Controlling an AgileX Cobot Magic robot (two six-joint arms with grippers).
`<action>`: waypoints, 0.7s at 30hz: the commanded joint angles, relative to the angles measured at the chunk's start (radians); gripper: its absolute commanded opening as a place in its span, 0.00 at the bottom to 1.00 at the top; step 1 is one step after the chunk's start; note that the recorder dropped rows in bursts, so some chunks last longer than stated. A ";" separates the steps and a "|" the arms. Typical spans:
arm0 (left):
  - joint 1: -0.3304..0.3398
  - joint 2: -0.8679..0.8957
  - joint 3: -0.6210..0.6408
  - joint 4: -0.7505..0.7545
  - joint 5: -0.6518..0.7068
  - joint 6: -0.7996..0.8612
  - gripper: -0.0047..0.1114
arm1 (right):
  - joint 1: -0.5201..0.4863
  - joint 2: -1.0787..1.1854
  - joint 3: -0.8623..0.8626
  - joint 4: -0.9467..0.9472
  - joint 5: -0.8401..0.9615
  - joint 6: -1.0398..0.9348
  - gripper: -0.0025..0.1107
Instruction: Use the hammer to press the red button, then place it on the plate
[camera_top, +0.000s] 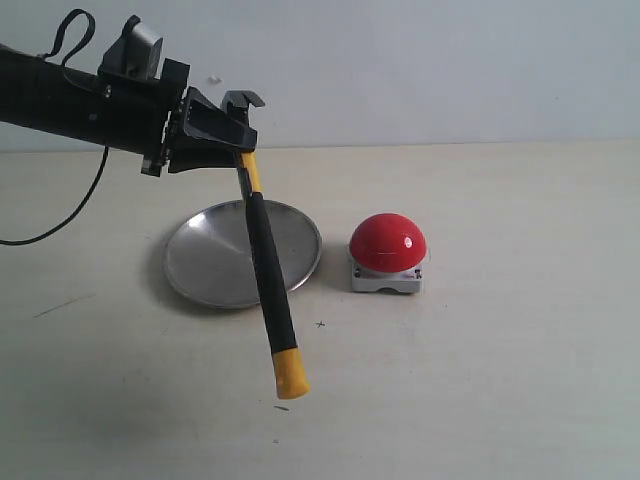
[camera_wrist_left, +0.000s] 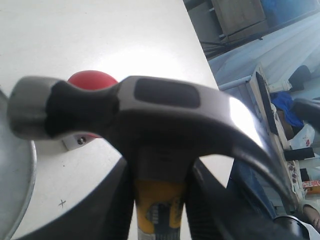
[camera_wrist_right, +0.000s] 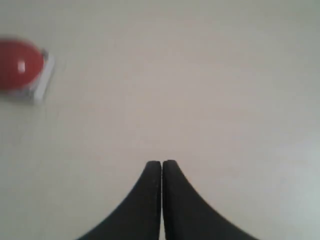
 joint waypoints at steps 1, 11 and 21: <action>-0.003 -0.023 -0.001 -0.072 0.022 -0.011 0.04 | -0.003 0.193 -0.076 0.459 0.214 -0.404 0.11; -0.003 -0.023 -0.001 -0.086 0.022 -0.027 0.04 | 0.060 0.280 -0.031 1.298 -0.057 -0.929 0.31; -0.003 -0.023 -0.001 -0.094 0.022 -0.022 0.04 | 0.326 0.434 -0.107 1.176 -0.253 -0.980 0.50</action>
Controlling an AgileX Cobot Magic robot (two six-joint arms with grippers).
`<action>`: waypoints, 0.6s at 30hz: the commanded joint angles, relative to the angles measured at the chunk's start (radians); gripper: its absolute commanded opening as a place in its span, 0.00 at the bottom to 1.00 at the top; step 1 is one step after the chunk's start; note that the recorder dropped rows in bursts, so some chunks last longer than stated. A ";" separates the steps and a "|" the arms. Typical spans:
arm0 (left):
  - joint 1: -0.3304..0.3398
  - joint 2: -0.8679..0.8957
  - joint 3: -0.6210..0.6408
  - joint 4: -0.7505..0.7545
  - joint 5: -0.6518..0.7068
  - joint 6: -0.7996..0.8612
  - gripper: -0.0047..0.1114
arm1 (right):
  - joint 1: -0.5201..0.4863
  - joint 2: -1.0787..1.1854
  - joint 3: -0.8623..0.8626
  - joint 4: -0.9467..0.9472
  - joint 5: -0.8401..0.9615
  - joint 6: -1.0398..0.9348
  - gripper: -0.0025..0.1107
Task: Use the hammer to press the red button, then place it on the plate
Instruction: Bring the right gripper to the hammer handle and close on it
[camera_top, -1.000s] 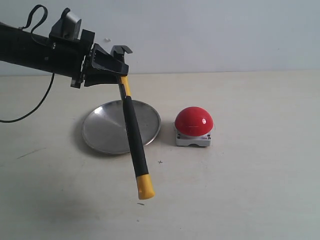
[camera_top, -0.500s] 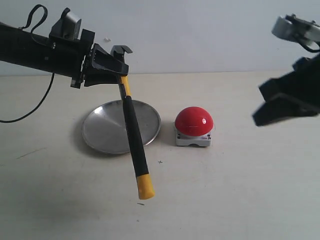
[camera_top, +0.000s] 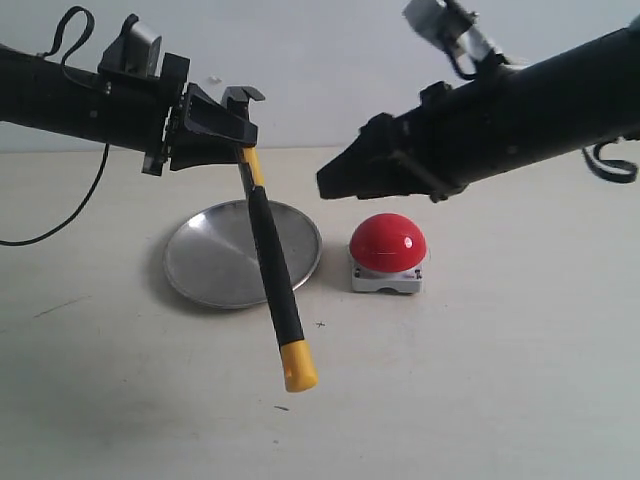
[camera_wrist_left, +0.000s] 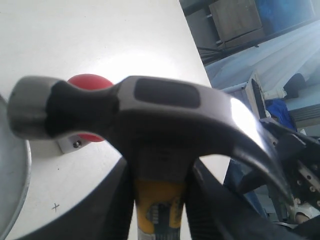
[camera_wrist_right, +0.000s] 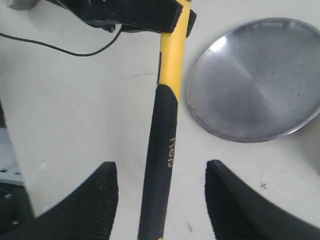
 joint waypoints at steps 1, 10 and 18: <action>-0.003 -0.023 -0.001 -0.073 0.026 0.001 0.04 | 0.160 0.007 -0.013 -0.260 -0.305 0.164 0.53; -0.003 -0.023 -0.001 -0.073 0.026 0.003 0.04 | 0.335 0.084 -0.013 -0.544 -0.472 0.530 0.56; -0.003 -0.023 -0.001 -0.071 0.026 0.003 0.04 | 0.385 0.166 -0.029 -0.542 -0.572 0.598 0.56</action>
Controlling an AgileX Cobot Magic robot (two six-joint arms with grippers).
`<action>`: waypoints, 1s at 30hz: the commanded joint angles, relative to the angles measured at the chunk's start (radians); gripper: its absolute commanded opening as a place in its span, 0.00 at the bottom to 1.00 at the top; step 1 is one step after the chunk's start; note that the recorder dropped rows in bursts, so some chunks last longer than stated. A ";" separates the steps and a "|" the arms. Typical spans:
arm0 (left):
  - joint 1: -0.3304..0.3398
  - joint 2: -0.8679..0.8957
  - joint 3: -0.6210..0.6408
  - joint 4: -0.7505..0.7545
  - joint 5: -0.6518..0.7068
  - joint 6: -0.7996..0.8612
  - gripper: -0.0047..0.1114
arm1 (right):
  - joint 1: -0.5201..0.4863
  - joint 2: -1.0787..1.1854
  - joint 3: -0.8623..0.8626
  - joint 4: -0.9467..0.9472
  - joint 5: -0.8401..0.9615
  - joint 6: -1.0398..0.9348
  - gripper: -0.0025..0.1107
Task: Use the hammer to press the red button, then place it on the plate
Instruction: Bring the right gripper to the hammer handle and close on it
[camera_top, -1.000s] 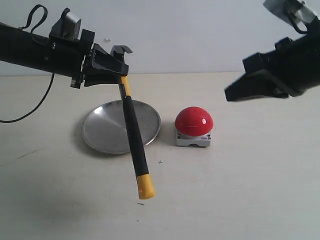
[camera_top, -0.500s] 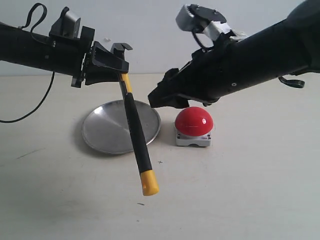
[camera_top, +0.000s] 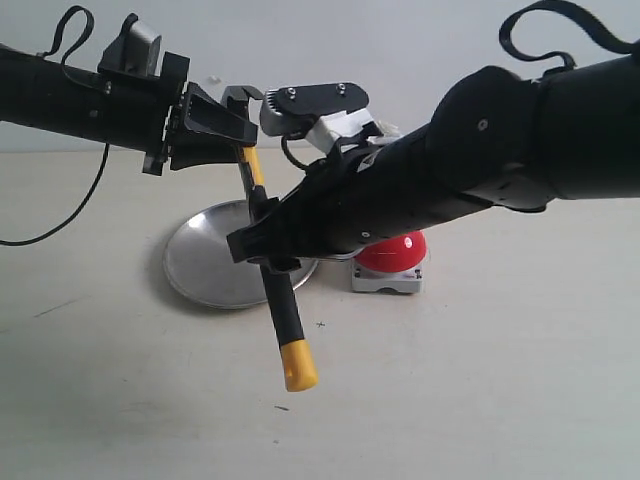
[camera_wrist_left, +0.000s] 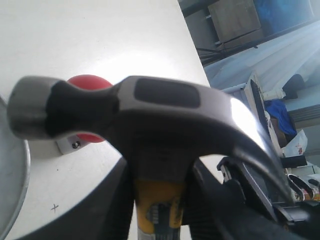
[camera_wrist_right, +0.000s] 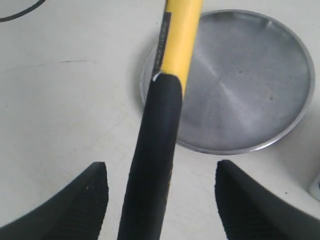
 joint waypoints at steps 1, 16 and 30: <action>-0.003 -0.023 -0.001 -0.068 0.026 0.003 0.04 | 0.007 0.048 -0.028 -0.004 -0.007 0.040 0.56; -0.003 -0.023 -0.001 -0.072 0.026 0.013 0.04 | 0.024 0.146 -0.044 0.069 0.012 0.042 0.56; -0.003 -0.023 -0.001 -0.055 0.026 0.016 0.09 | 0.024 0.148 -0.044 0.060 0.001 0.038 0.02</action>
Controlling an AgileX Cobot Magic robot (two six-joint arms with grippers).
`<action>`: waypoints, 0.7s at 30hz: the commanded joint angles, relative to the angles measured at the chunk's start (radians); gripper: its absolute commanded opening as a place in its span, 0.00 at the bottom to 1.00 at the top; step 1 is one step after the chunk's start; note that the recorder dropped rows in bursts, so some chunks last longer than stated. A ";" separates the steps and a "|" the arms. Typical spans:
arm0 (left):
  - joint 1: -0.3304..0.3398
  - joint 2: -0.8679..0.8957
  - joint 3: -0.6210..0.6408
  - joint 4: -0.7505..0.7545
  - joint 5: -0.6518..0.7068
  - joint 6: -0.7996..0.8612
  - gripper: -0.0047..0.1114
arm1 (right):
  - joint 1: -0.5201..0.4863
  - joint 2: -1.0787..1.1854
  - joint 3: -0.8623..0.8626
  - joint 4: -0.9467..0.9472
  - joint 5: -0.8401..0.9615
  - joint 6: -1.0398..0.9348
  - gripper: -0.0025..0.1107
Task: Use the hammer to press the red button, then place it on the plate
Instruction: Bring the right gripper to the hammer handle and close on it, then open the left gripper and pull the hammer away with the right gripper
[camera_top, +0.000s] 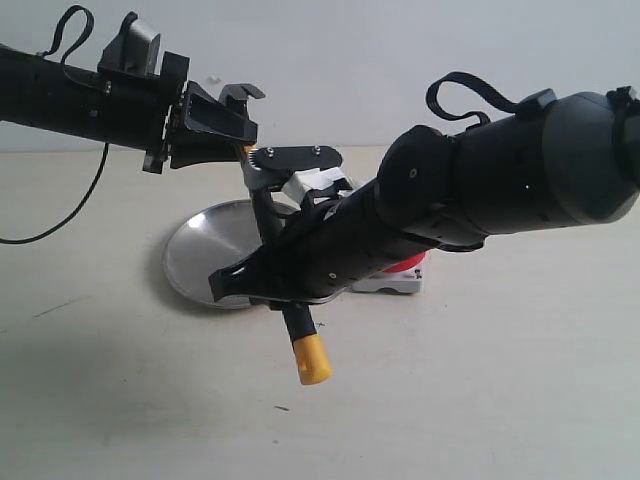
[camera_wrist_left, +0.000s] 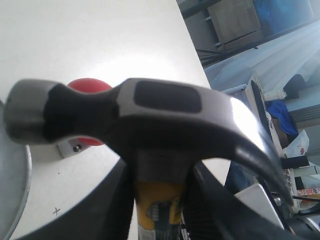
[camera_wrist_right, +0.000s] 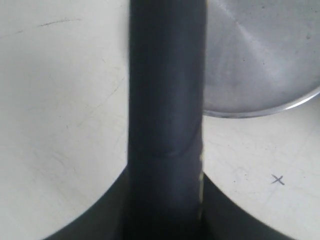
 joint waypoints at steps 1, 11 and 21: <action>-0.003 -0.023 -0.001 -0.044 0.031 0.002 0.13 | 0.000 0.002 -0.010 -0.005 -0.016 -0.005 0.02; -0.001 -0.023 -0.001 0.002 0.031 -0.016 0.61 | 0.000 0.002 -0.010 -0.005 -0.025 -0.005 0.02; 0.029 -0.023 -0.001 0.174 0.031 -0.100 0.61 | 0.000 0.002 -0.010 -0.005 -0.075 -0.005 0.02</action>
